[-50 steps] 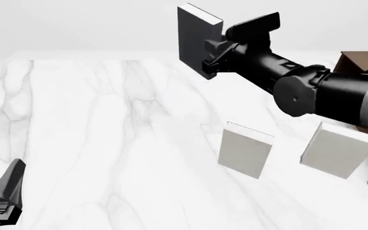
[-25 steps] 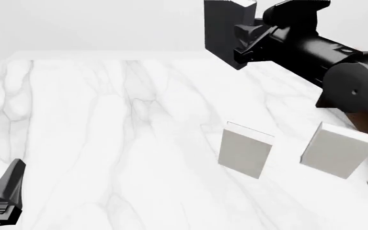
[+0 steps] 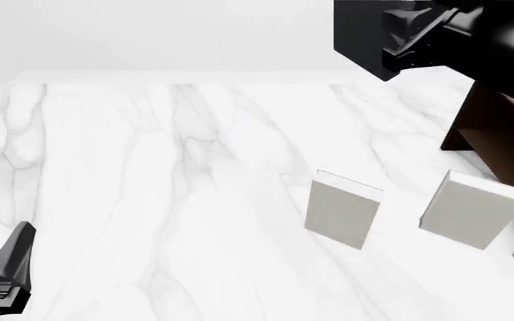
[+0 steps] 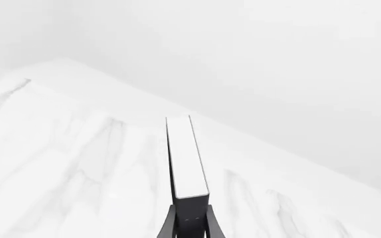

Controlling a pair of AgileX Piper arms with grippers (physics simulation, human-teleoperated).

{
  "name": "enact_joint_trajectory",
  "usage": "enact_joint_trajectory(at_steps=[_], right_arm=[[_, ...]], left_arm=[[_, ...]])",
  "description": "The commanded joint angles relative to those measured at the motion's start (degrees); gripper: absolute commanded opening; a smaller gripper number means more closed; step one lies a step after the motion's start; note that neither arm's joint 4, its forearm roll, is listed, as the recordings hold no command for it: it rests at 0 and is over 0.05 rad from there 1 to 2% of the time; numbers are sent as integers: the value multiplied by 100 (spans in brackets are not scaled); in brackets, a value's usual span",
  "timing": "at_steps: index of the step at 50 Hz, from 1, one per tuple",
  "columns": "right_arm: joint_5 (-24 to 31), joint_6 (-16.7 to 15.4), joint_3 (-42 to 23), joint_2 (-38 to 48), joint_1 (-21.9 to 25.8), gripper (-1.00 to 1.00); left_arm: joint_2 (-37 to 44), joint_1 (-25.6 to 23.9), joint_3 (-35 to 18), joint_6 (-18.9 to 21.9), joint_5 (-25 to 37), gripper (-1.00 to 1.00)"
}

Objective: Pick up the book on the left and place it on top of the shelf.

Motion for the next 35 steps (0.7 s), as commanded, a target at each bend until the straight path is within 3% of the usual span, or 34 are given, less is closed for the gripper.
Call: enact_joint_trajectory(at_steps=[1,15,35], right_arm=[[343,-131,-211,-301,-335,-100],[912,-385,-414,-639,-704,-100],[1157,-611,-337,-931,-1225,-100]], left_arm=[[0,0,0,0,0,100],[0,0,0,0,0,100],[0,0,0,0,0,100]])
